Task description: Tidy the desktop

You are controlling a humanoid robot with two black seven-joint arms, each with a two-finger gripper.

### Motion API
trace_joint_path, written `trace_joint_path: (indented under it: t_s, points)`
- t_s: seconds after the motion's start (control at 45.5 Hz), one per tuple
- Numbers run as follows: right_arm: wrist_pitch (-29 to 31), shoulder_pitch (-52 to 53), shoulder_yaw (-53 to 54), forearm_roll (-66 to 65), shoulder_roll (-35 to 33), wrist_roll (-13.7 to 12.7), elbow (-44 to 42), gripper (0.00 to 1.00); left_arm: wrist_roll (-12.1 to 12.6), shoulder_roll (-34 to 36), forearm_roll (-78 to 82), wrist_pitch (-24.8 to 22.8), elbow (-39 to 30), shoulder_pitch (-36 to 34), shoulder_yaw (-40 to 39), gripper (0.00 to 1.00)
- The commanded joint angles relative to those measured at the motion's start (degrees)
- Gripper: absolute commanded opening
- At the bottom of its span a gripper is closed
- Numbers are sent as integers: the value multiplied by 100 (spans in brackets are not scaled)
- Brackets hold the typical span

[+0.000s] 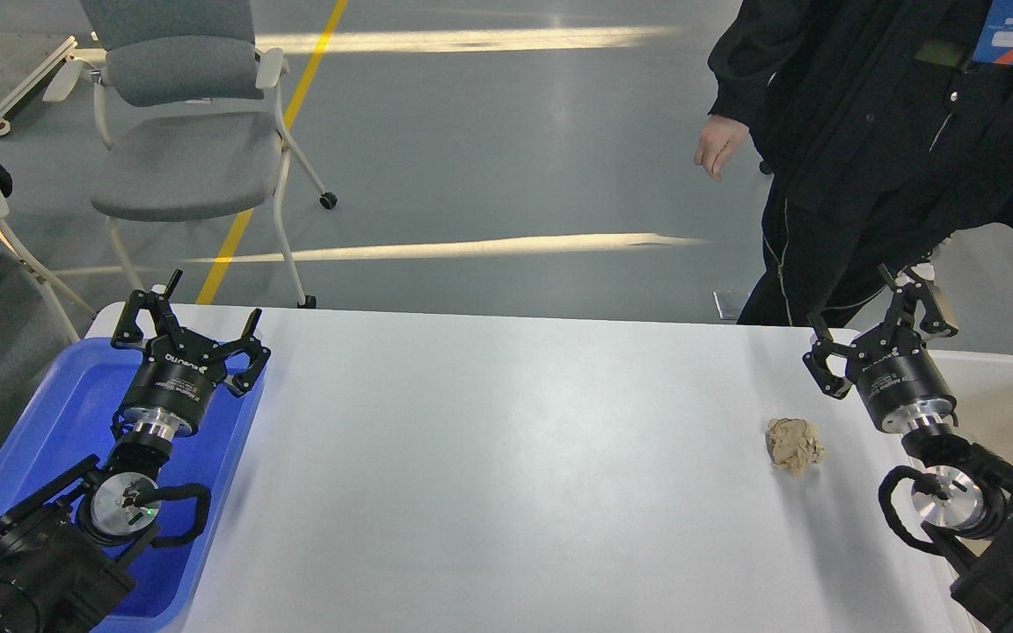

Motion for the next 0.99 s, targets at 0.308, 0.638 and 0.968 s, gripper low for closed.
trace_joint_path:
  t_s: [0.308, 0.638, 0.968]
  points:
    - [33, -37, 1, 0, -17, 35, -14, 100, 0, 0, 0, 0, -1, 0, 0, 100]
    - [-45, 69, -34, -9, -79, 52, -49, 100, 0, 0, 0, 0, 8, 0, 0, 100]
    - [-336, 569, -1342, -123, -878, -27, 451, 100, 0, 0, 0, 0, -1, 0, 0, 100]
